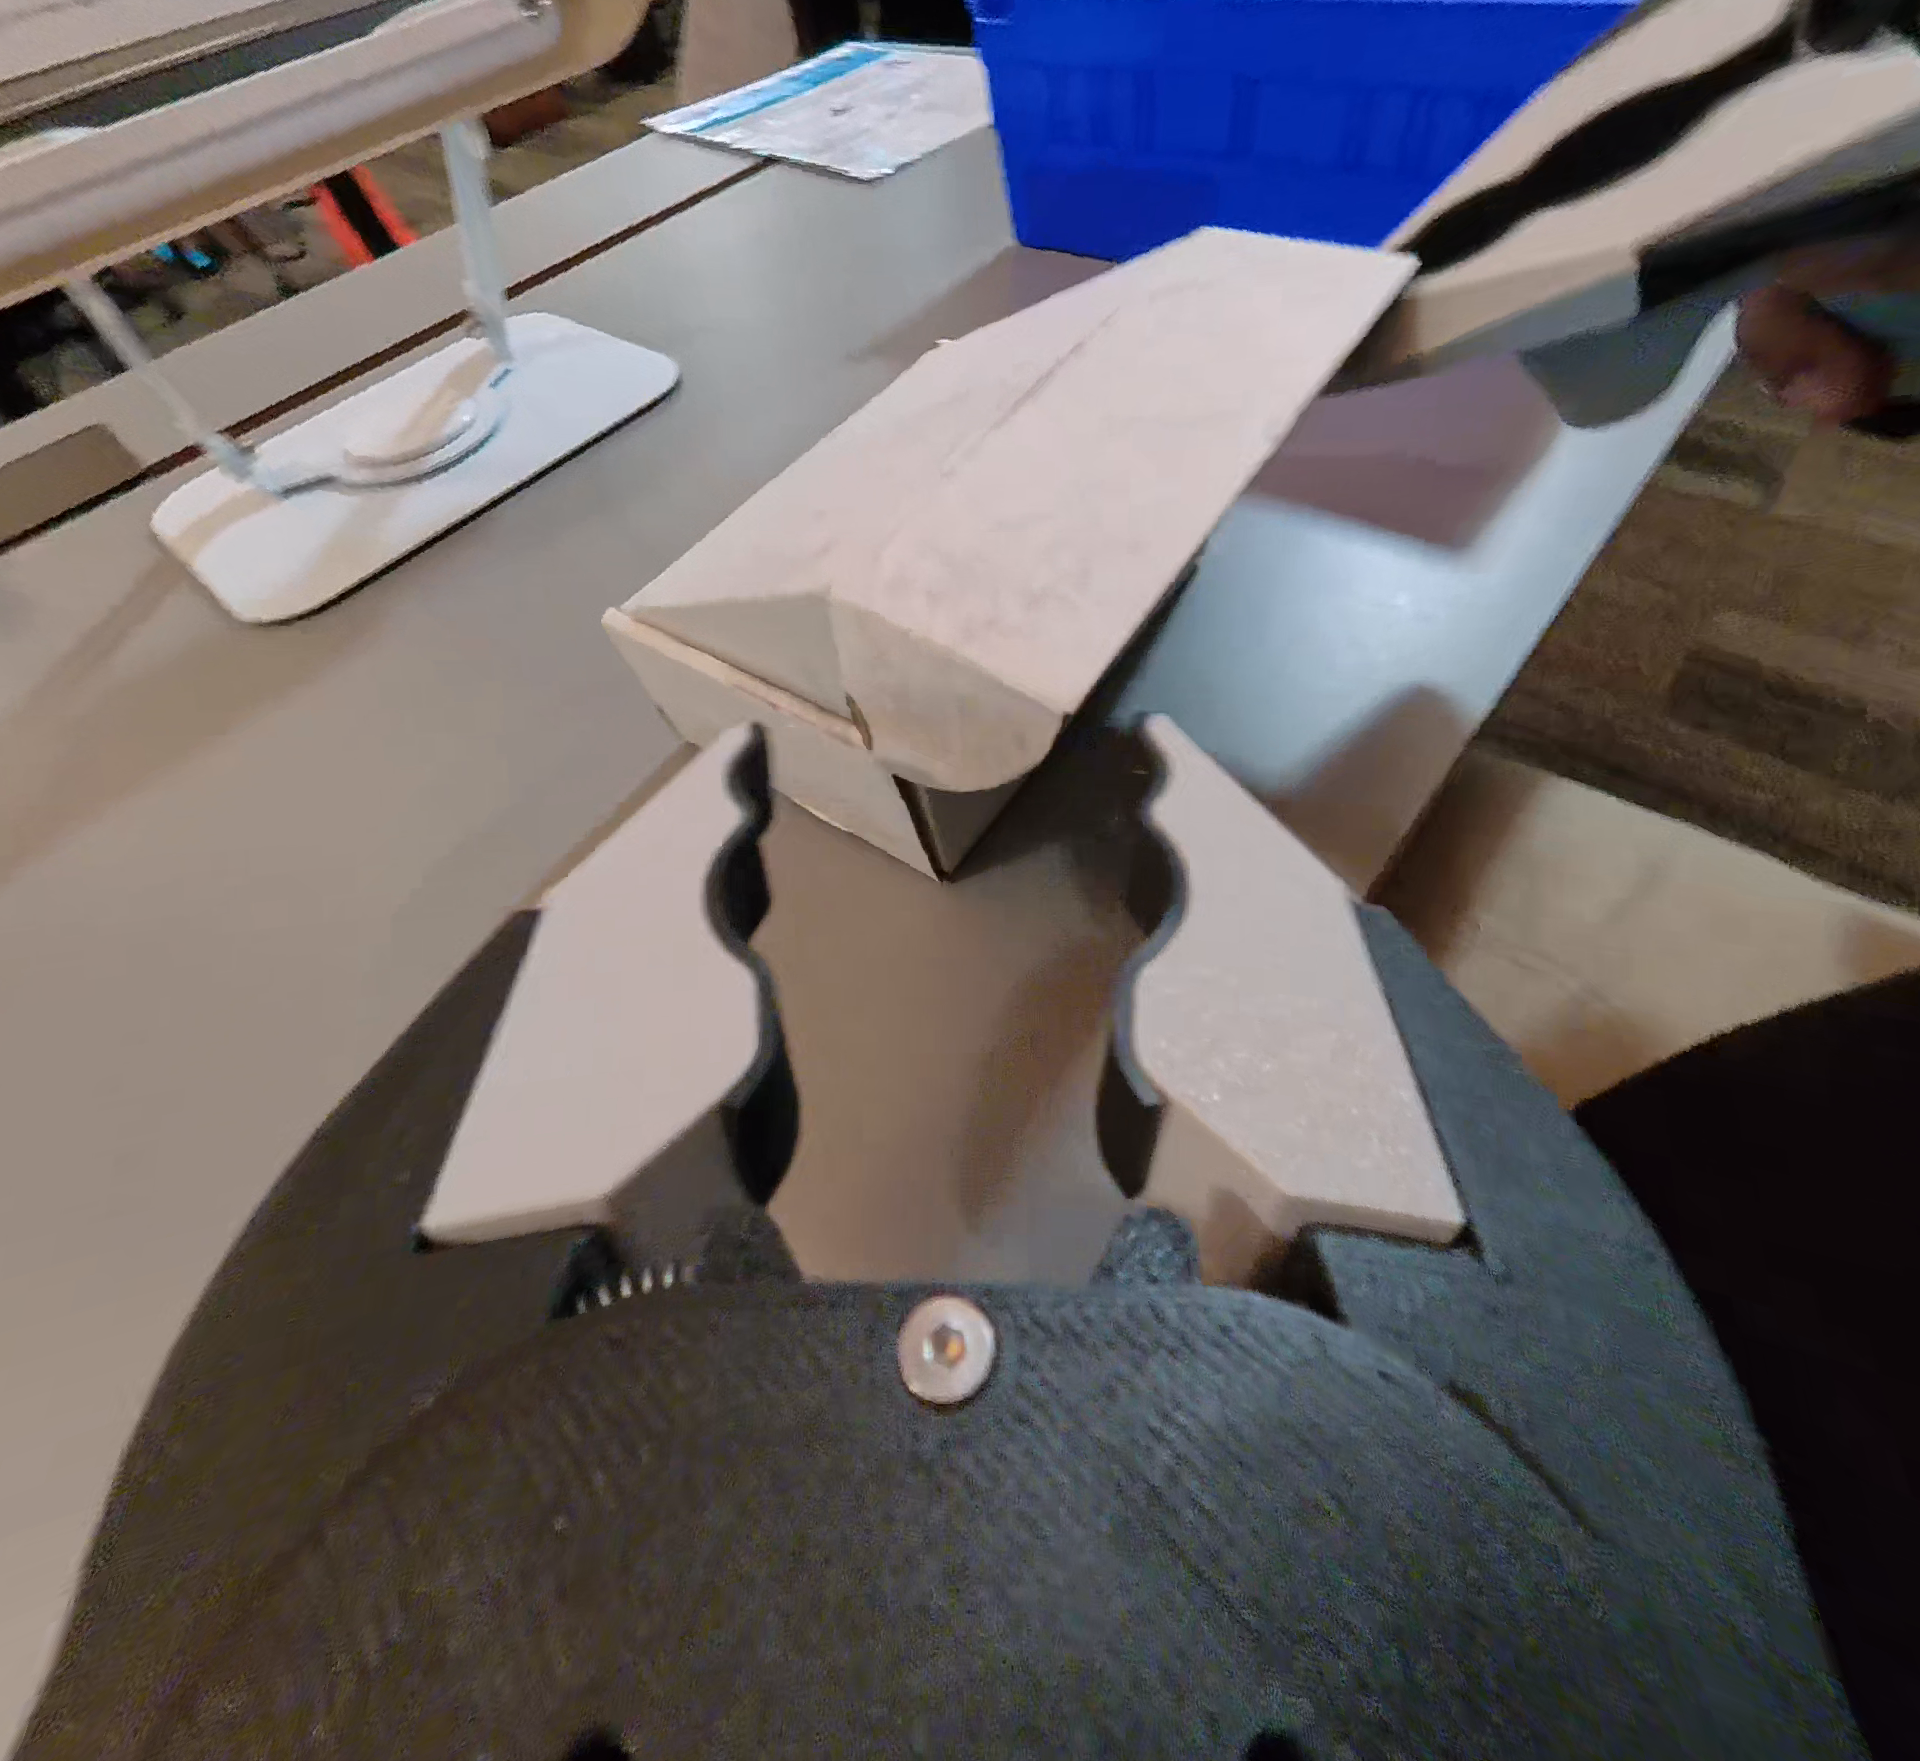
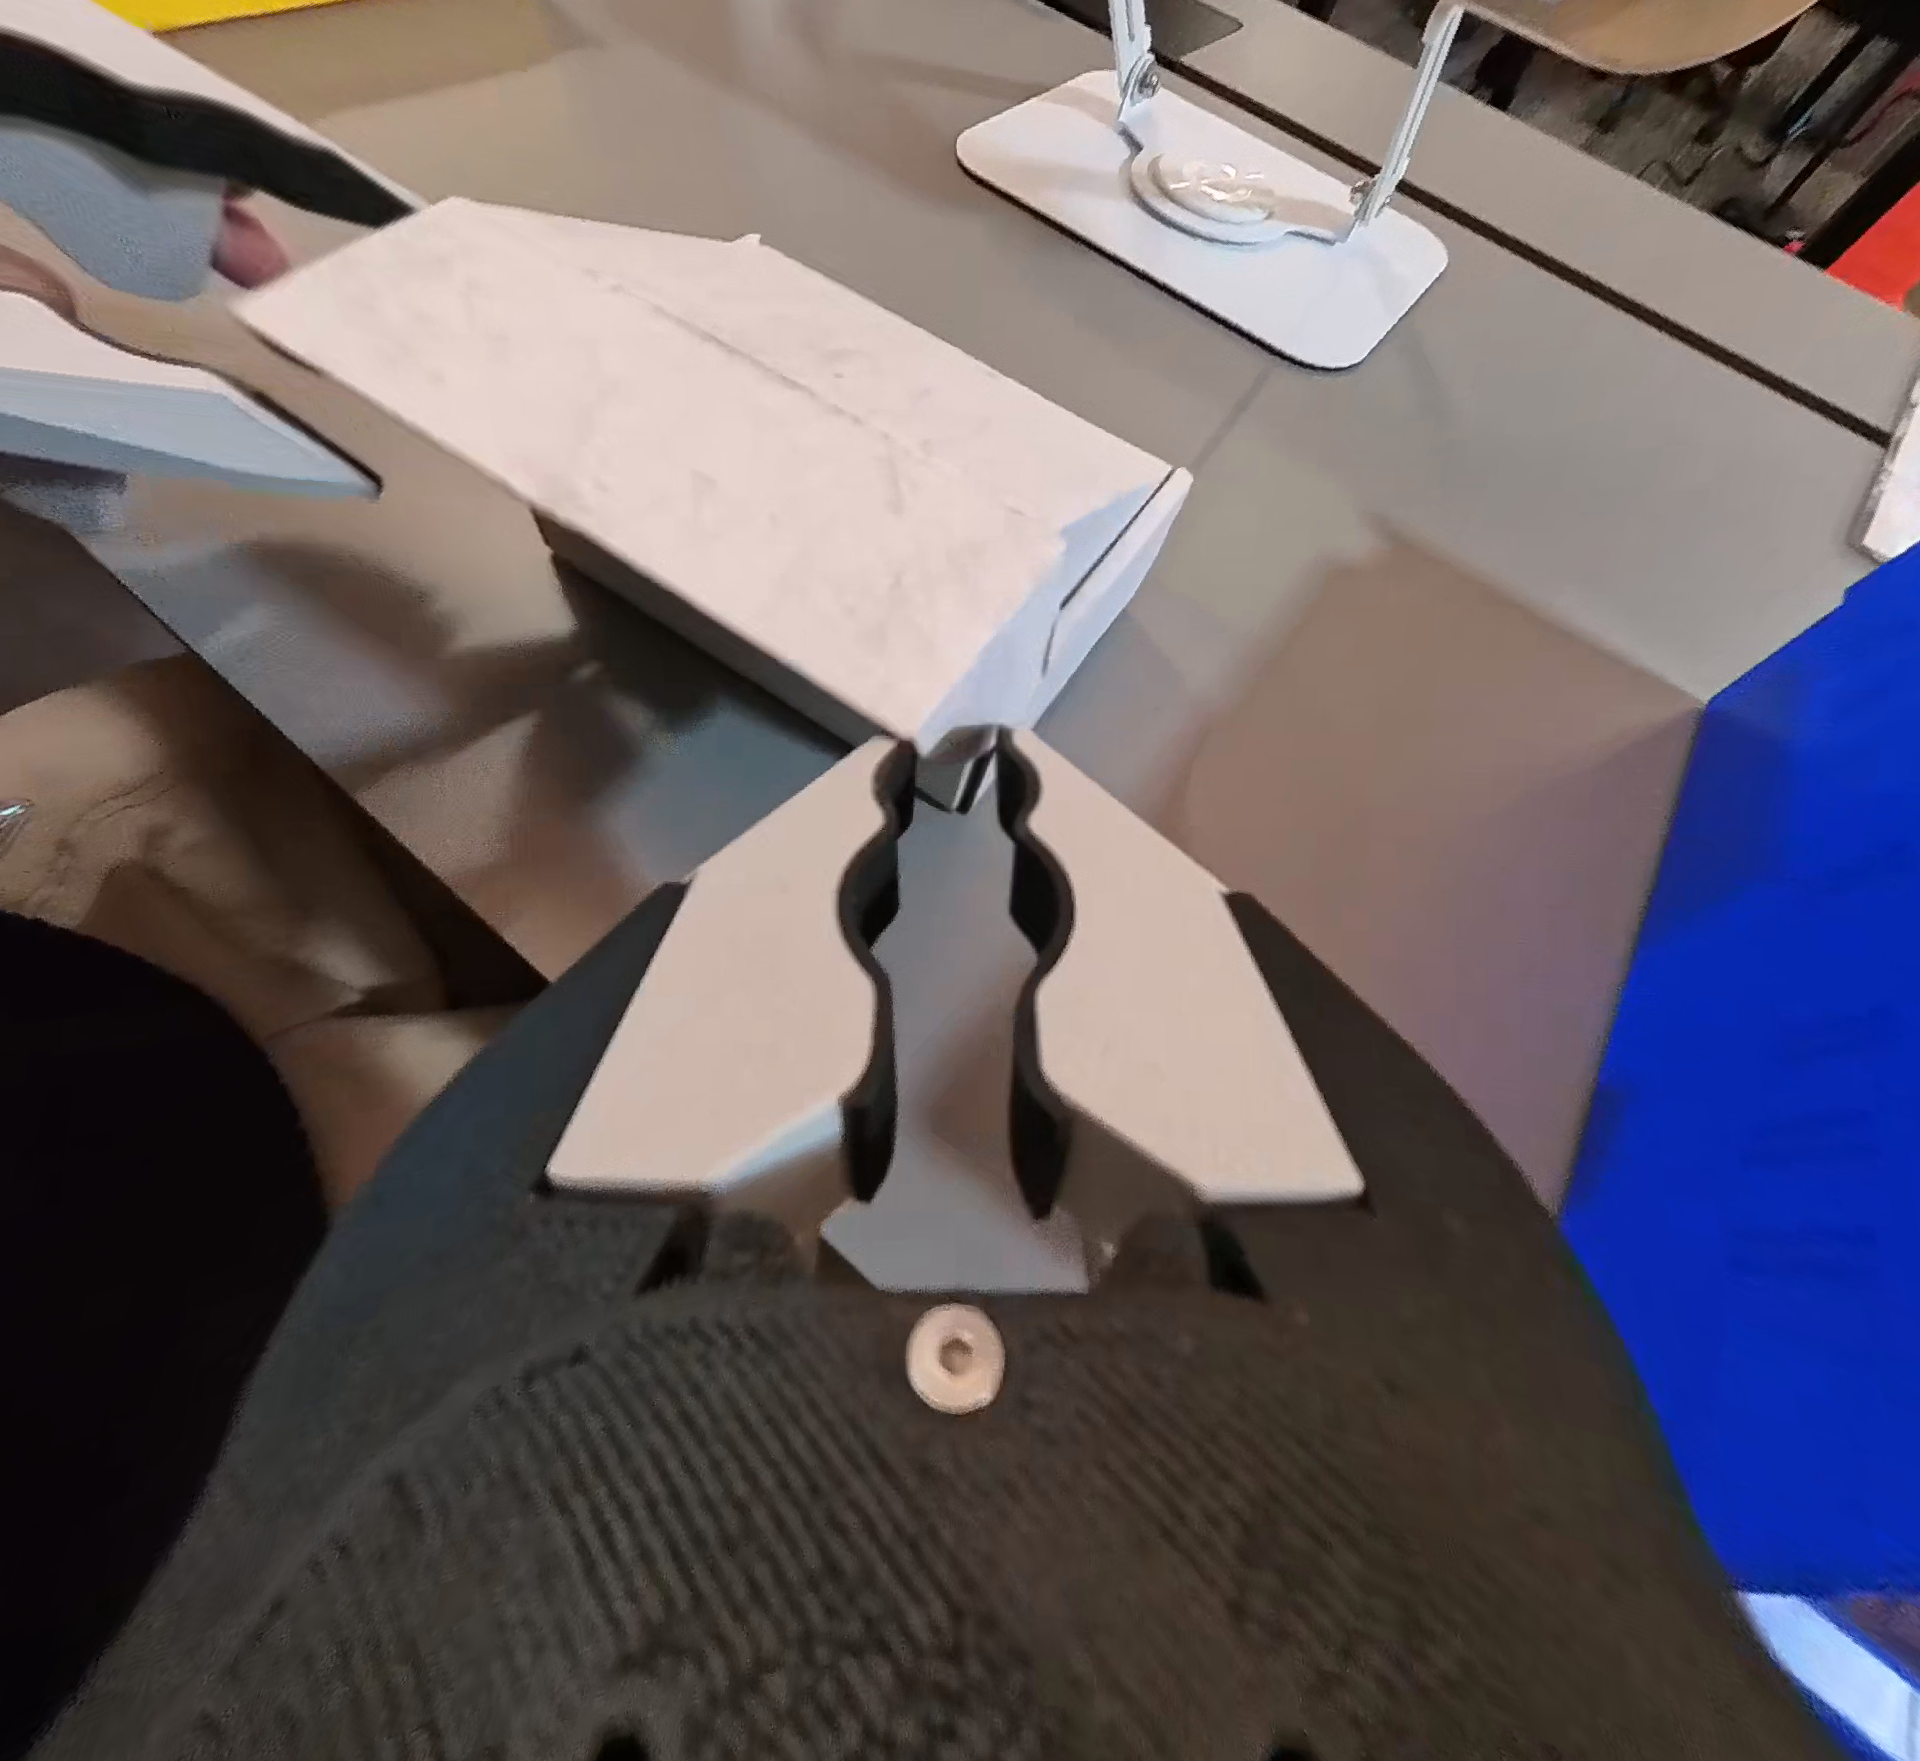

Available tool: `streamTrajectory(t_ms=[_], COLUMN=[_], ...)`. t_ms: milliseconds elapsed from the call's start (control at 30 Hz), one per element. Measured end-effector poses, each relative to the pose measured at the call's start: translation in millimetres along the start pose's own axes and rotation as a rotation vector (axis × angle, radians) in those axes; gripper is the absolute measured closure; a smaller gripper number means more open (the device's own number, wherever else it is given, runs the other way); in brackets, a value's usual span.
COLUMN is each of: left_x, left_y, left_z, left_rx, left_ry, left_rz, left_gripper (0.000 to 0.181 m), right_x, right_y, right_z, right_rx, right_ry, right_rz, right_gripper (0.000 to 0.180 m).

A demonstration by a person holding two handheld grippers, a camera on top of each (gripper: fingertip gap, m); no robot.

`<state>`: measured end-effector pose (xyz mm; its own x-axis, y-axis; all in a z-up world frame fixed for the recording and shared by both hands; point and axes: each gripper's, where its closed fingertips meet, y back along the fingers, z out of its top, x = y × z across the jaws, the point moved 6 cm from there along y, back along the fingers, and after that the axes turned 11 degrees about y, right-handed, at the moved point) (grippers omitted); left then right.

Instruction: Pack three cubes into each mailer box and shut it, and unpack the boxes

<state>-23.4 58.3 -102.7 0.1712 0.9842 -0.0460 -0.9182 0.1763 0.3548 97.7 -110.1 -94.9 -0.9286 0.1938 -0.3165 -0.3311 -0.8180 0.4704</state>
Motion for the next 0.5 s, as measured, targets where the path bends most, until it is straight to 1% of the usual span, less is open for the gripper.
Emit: streamTrajectory(t_ms=[33, 100, 200, 300, 400, 467, 500], left_x=[0, -5, -11, -10, -8, -7, -7], left_y=[1, 4, 6, 2, 1, 2, 3], left_z=[1, 5, 7, 0, -1, 0, 1], left_rx=[-0.015, -0.08, -0.121, -0.091, -0.083, -0.086, -0.093], left_ry=[0.016, 0.001, -0.102, -0.179, -0.192, -0.19, -0.194], left_rz=[0.017, 0.02, 0.024, 0.064, 0.087, 0.088, 0.088], left_gripper=[0.108, 0.113, 0.132, 0.138, 0.143, 0.152, 0.16], right_x=[-1, -3, -3, -3, -2, 0, 0], right_y=[0, 0, 1, -1, 1, 2, 3], right_z=[0, 3, 6, 5, 6, 9, 9], right_rx=[-0.009, -0.035, -0.063, -0.054, -0.06, -0.071, -0.068], right_ry=[0.006, 0.024, 0.048, 0.077, 0.112, 0.137, 0.151], right_rz=[-0.013, -0.036, -0.045, -0.06, -0.072, -0.078, -0.08], right_gripper=[0.161, 0.15, 0.148, 0.151, 0.161, 0.171, 0.171])
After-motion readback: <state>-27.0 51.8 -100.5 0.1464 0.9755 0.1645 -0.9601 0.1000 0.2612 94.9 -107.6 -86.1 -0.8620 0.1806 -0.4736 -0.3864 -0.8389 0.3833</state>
